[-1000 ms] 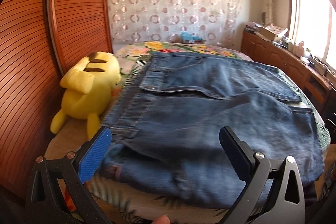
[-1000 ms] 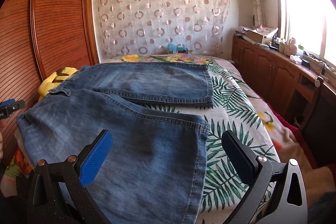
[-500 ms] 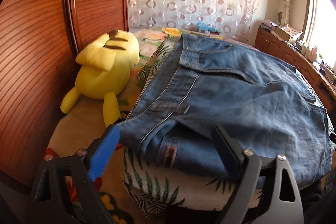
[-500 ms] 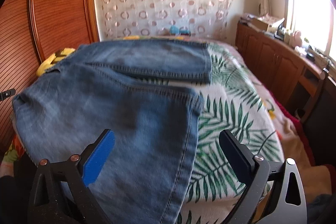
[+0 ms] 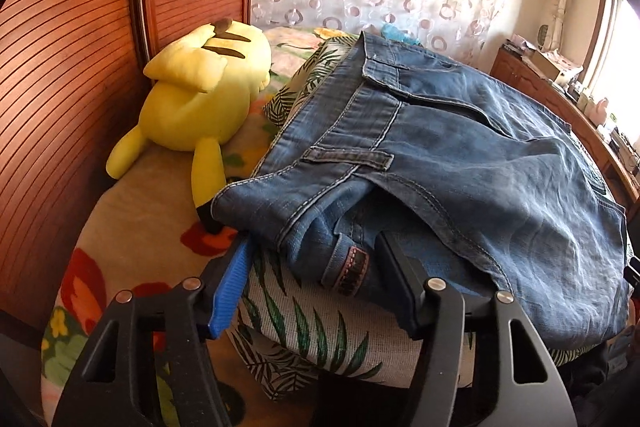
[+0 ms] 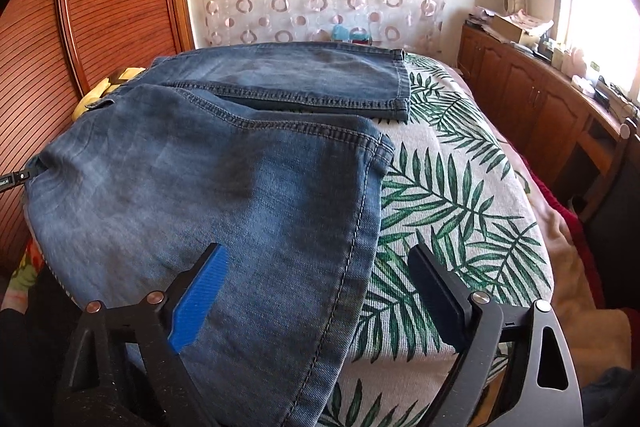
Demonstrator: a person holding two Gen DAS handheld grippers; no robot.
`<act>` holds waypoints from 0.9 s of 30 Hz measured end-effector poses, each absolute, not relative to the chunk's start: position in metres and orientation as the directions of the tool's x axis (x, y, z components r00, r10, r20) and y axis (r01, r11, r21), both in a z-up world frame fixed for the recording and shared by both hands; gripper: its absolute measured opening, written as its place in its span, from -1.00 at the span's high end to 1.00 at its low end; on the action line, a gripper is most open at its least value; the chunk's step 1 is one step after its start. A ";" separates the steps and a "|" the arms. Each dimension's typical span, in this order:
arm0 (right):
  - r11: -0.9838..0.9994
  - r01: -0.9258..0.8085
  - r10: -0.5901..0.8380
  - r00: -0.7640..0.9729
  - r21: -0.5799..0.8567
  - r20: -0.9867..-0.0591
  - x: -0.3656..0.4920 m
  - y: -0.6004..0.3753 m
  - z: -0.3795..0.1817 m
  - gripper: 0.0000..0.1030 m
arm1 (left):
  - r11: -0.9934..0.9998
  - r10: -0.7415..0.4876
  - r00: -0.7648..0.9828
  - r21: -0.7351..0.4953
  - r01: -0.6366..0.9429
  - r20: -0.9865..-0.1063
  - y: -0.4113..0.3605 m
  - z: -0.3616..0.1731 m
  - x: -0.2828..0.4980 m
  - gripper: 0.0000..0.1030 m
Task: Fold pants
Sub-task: 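Lower the left gripper onto the jeans waistband while the right gripper lowers onto a leg hem, then close the left gripper on the waistband while the right gripper closes on the leg hem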
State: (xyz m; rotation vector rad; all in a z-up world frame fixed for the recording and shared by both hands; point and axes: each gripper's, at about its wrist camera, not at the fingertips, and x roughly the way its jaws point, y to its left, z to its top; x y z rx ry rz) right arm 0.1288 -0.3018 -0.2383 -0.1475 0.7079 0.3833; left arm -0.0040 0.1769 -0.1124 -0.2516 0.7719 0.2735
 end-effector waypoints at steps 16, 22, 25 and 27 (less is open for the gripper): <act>0.908 -0.419 0.288 0.664 -0.024 -0.690 0.139 -0.297 -0.239 -0.13 | 0.955 0.135 0.767 -0.124 -0.269 -0.627 0.164 -0.070 -0.006 0.62; 0.897 -0.441 0.302 0.650 -0.023 -0.697 0.142 -0.294 -0.237 0.72 | 0.966 0.119 0.793 -0.114 -0.231 -0.597 0.157 -0.054 -0.001 0.65; 0.886 -0.464 0.326 0.654 -0.021 -0.683 0.145 -0.293 -0.229 0.85 | 0.972 0.109 0.809 -0.108 -0.207 -0.578 0.151 -0.044 0.004 0.65; 0.882 -0.471 0.341 0.667 -0.020 -0.662 0.145 -0.294 -0.221 0.89 | 0.976 0.102 0.820 -0.102 -0.192 -0.563 0.147 -0.037 0.007 0.66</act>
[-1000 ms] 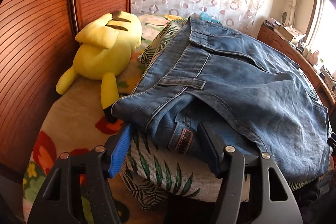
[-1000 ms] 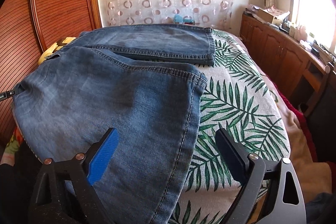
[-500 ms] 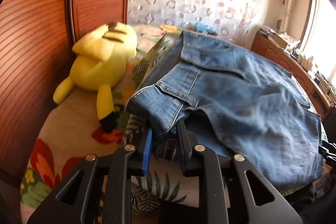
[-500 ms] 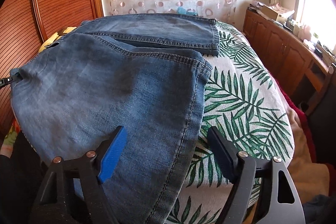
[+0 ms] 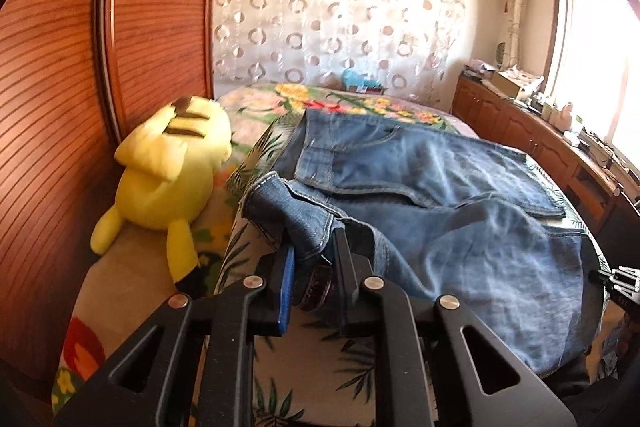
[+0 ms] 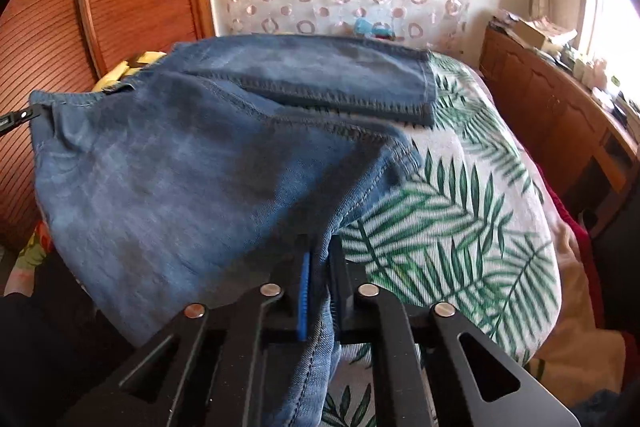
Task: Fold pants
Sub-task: 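Close the left gripper on the waistband while the right gripper closes on the leg hem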
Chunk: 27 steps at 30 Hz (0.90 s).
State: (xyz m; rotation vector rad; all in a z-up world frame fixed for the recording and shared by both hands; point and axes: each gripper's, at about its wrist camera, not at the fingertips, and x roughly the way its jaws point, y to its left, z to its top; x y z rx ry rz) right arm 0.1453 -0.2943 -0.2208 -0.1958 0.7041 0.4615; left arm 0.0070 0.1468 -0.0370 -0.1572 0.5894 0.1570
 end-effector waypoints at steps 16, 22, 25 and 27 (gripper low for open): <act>0.836 -0.546 0.436 0.722 -0.057 -0.537 0.170 -0.254 -0.174 0.93 | 0.988 0.067 0.861 -0.088 -0.128 -0.504 0.128 -0.011 0.022 0.67; 0.814 -0.579 0.452 0.677 -0.042 -0.580 0.197 -0.230 -0.199 0.93 | 0.988 0.068 0.862 -0.089 -0.130 -0.503 0.127 -0.011 0.022 0.67; 0.805 -0.592 0.445 0.642 -0.036 -0.625 0.207 -0.222 -0.218 0.93 | 0.988 0.066 0.862 -0.089 -0.128 -0.503 0.125 -0.011 0.022 0.67; 0.803 -0.596 0.438 0.620 -0.028 -0.651 0.212 -0.220 -0.230 0.93 | 0.989 0.065 0.862 -0.086 -0.124 -0.503 0.123 -0.012 0.022 0.67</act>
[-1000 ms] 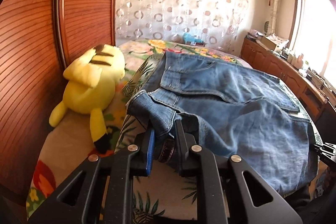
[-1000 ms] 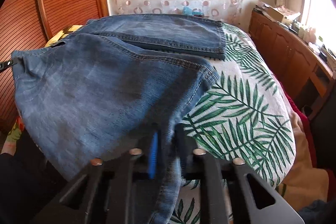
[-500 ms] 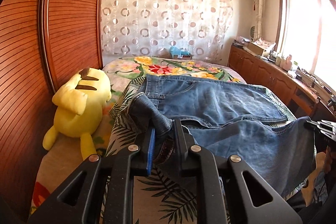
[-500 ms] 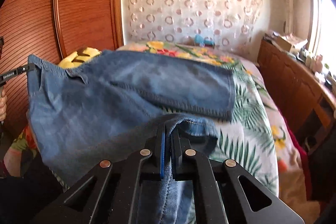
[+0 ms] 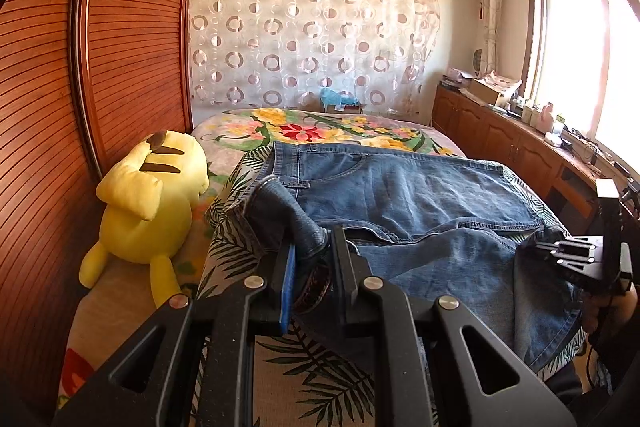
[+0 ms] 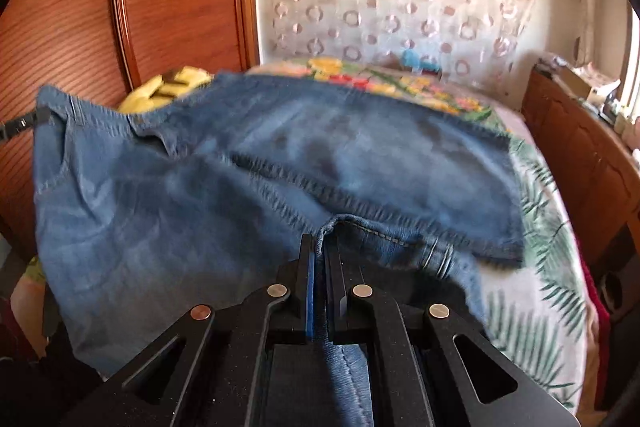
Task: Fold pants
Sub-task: 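Close the left gripper on the waistband while the right gripper closes on the leg hem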
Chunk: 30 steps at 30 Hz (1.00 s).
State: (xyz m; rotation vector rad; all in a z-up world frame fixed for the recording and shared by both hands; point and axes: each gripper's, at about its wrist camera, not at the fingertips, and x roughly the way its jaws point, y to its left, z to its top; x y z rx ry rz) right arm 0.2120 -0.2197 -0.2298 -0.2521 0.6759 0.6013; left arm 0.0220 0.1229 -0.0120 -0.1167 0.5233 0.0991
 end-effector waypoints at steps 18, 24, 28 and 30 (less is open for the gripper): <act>0.858 -0.513 0.426 0.669 0.036 -0.609 0.155 -0.285 -0.219 -0.22 | 0.991 0.053 0.853 -0.080 -0.110 -0.519 0.117 -0.018 0.037 0.74; 0.859 -0.509 0.423 0.648 0.053 -0.634 0.135 -0.299 -0.224 -0.22 | 0.991 0.050 0.852 -0.082 -0.108 -0.522 0.119 -0.020 0.037 0.74; 0.847 -0.526 0.441 0.623 0.072 -0.646 0.126 -0.302 -0.220 -0.22 | 0.991 0.049 0.848 -0.080 -0.107 -0.528 0.115 -0.023 0.038 0.74; 0.838 -0.541 0.446 0.608 0.069 -0.657 0.122 -0.306 -0.216 -0.22 | 0.991 0.051 0.845 -0.076 -0.108 -0.532 0.113 -0.024 0.039 0.74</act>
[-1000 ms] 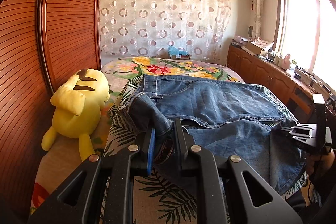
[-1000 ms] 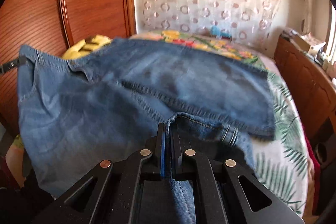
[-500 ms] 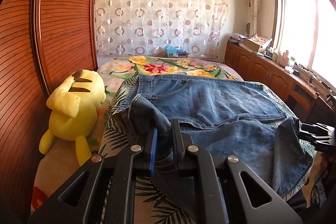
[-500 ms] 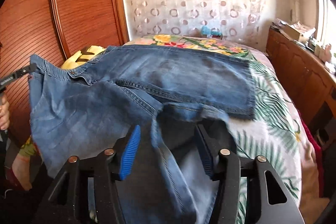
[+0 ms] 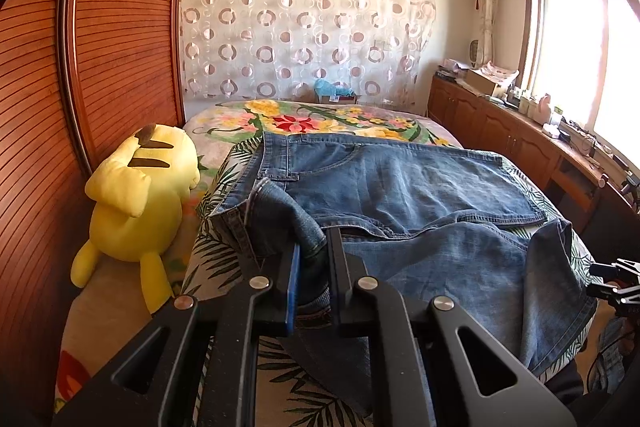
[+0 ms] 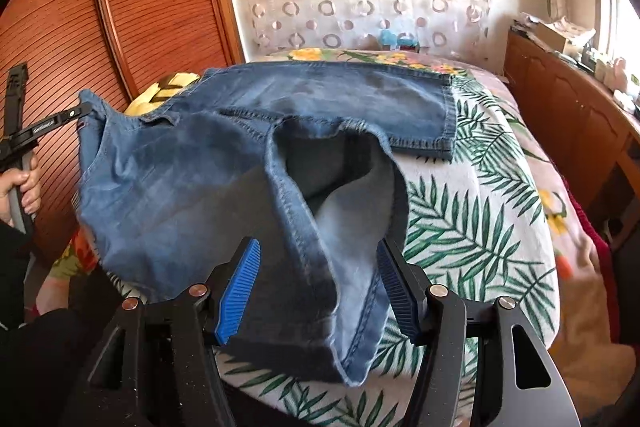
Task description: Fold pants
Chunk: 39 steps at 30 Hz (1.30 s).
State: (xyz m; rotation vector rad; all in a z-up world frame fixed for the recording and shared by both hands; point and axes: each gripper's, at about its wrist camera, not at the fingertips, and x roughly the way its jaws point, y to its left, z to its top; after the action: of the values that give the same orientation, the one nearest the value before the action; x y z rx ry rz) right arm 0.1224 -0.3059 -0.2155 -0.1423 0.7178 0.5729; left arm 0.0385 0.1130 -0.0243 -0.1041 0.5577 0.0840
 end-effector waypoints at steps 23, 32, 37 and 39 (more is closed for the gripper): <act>0.854 -0.509 0.462 0.649 0.107 -0.605 0.138 -0.332 -0.191 0.91 | 0.990 0.105 0.866 -0.032 -0.138 -0.489 0.116 0.002 0.058 0.80; 0.883 -0.464 0.446 0.779 0.072 -0.441 0.161 -0.355 -0.137 0.92 | 0.987 0.126 0.880 -0.028 -0.156 -0.458 0.128 0.025 0.091 0.80; 0.902 -0.427 0.422 0.833 0.067 -0.358 0.179 -0.361 -0.115 0.92 | 0.984 0.133 0.879 -0.043 -0.171 -0.459 0.138 0.027 0.117 0.80; 0.904 -0.419 0.420 0.843 0.079 -0.336 0.184 -0.361 -0.111 0.92 | 0.984 0.127 0.878 -0.056 -0.171 -0.462 0.141 0.027 0.127 0.80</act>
State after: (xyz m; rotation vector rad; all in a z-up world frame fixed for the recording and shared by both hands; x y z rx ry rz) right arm 0.1845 -0.3612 -0.1109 0.0019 0.3557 0.4431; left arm 0.1269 0.1408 0.0266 -0.0960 0.4748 0.1557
